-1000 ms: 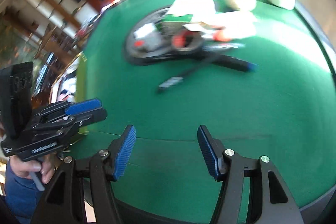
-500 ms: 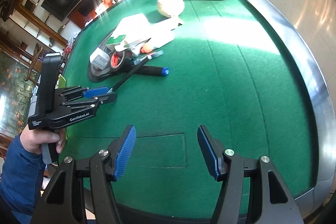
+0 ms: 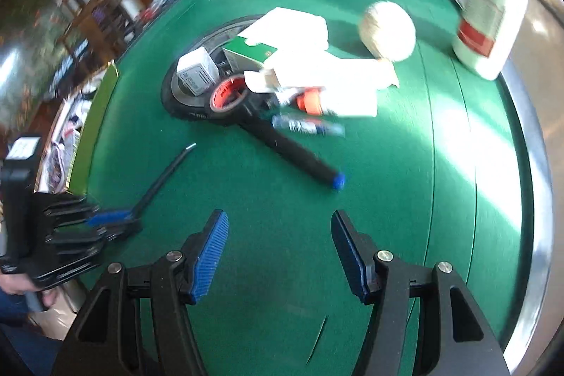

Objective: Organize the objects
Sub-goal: 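Move both tools back to the table toward the remaining black markers, then grasp a black marker with the left tool while the right tool grasps a blue-capped black marker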

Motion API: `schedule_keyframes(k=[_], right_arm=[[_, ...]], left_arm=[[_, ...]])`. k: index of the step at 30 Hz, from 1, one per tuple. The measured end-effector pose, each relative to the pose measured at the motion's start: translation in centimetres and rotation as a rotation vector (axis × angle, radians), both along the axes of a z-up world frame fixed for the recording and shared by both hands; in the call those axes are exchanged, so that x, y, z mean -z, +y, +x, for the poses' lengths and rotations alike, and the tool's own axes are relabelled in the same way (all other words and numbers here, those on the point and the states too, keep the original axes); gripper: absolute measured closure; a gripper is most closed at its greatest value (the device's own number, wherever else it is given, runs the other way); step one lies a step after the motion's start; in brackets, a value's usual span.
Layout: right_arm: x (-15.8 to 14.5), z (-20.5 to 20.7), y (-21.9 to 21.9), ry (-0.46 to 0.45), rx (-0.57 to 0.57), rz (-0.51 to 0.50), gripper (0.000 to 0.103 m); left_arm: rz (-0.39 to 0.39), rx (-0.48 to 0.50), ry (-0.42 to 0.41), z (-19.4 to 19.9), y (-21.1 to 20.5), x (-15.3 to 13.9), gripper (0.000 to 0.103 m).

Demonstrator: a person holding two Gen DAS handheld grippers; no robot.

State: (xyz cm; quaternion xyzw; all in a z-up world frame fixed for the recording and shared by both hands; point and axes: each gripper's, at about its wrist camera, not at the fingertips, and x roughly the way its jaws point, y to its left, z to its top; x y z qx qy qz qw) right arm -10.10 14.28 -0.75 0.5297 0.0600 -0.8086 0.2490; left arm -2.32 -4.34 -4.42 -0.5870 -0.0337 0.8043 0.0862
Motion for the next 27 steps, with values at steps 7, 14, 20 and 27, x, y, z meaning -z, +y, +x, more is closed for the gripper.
schedule_keyframes(k=[7,14,20,27], right_arm=[[3.1,-4.7,-2.6,-0.037,-0.093,0.092,0.057],[3.4,-1.1,-5.1,-0.010,-0.142,0.184,0.088],[3.3,4.5,-4.5,-0.073,-0.085,0.128,0.090],[2.6,9.5,-3.9,-0.135,-0.031,0.006,0.090]], left_arm=[[0.037,-0.059,-0.018,2.1,-2.1,-0.1,0.094],[0.029,-0.051,-0.022,1.6,-1.9,-0.2,0.094],[-0.007,-0.024,0.015,2.1,-2.6,-0.5,0.094],[0.025,-0.027,0.044,2.3,-2.8,-1.2,0.094]])
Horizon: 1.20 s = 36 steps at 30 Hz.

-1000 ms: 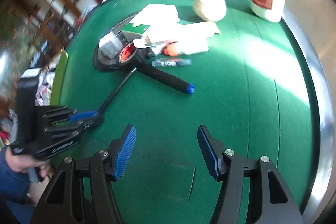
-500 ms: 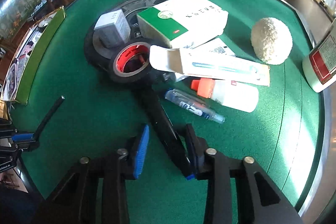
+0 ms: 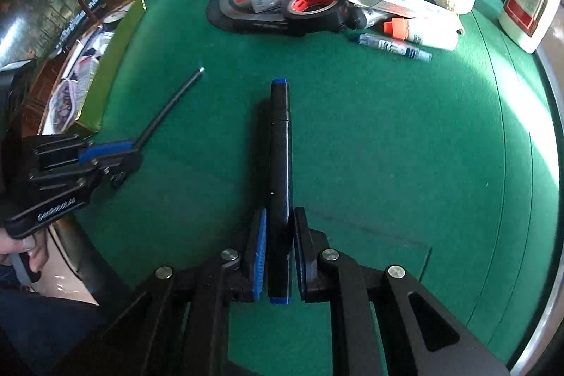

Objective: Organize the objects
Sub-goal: 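Grasp a black marker with the left tool while the right tool grasps a blue-capped black marker, then carry the marker with the left tool while the right tool carries the blue-capped marker to the tray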

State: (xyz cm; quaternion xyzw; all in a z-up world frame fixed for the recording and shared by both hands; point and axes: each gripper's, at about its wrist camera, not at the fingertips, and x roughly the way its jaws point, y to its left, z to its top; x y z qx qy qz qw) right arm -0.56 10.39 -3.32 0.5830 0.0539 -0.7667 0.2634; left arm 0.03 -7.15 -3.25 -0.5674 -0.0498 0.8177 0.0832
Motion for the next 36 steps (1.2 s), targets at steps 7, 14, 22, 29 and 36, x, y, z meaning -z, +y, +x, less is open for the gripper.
schedule_keyframes(k=[7,14,22,29,36], right_arm=[[-1.2,0.1,-1.3,0.006,0.000,-0.067,0.090],[-2.5,0.2,-4.5,0.012,-0.048,-0.104,0.090],[-3.6,0.7,-9.1,0.029,-0.130,-0.111,0.090],[-4.9,1.6,-13.7,0.044,-0.201,-0.130,0.090],[-5.4,2.7,-17.5,0.059,-0.251,-0.115,0.090]], left_arm=[[0.021,-0.018,0.034,1.1,-1.4,-1.5,0.094],[0.025,-0.060,0.066,1.9,-3.1,-3.0,0.094],[0.033,-0.146,0.107,4.5,-7.2,-4.9,0.094],[0.048,-0.232,0.156,7.0,-11.4,-6.9,0.094],[0.052,-0.295,0.172,9.3,-15.0,-7.4,0.094]])
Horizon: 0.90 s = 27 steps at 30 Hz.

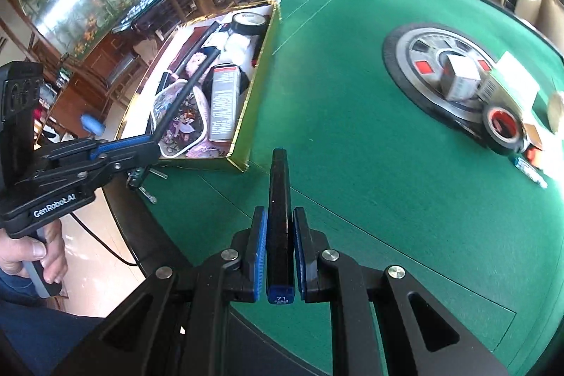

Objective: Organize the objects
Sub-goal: 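Carry the marker with the left tool while the right tool carries the blue-capped marker to the tray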

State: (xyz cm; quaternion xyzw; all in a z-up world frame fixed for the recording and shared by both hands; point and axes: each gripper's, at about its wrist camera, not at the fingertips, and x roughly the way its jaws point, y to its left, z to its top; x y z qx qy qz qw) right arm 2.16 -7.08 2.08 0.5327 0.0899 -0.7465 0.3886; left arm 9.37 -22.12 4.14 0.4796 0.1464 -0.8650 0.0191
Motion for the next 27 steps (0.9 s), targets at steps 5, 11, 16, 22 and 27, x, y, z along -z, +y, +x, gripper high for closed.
schedule_keyframes(k=[5,11,16,22,27], right_arm=[[0.8,0.7,-1.1,0.010,-0.035,0.085,0.090],[4.4,0.6,-1.0,-0.054,-0.033,0.171,0.090],[5.5,0.7,-1.8,-0.058,-0.032,0.194,0.090],[6.3,0.1,-3.6,-0.042,-0.047,0.235,0.089],[6.4,0.2,-4.0,-0.007,-0.056,0.261,0.090]], left_arm=[[0.004,-0.027,0.011,1.3,-1.8,-0.4,0.094],[0.012,-0.020,0.016,1.4,-2.4,-0.5,0.094],[0.012,-0.017,0.017,1.3,-2.8,-0.5,0.094],[0.016,-0.018,0.011,1.0,-3.4,-0.3,0.094],[0.021,-0.019,0.015,0.5,-4.2,-0.4,0.094]])
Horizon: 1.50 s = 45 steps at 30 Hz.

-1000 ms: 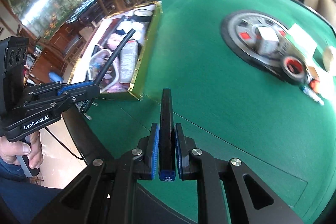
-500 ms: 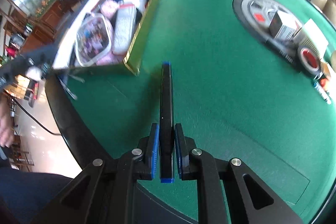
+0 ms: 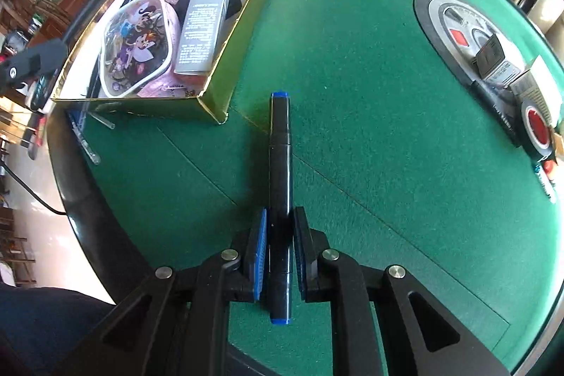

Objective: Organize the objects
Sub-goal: 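Carry the marker with the left tool while the right tool carries the blue-capped marker to the tray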

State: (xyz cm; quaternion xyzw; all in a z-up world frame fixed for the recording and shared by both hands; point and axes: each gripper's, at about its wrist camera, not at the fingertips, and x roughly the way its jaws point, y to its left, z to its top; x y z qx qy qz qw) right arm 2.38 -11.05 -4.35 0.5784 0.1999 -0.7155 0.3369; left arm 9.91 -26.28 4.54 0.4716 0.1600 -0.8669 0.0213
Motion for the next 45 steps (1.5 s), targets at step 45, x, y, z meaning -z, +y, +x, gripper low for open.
schedule_keyframes(k=[45], right_arm=[[-6.1,-8.8,-24.5,-0.071,-0.008,-0.267,0.090]], left_arm=[[0.039,-0.268,-0.089,-5.9,-17.2,3.4,0.094]])
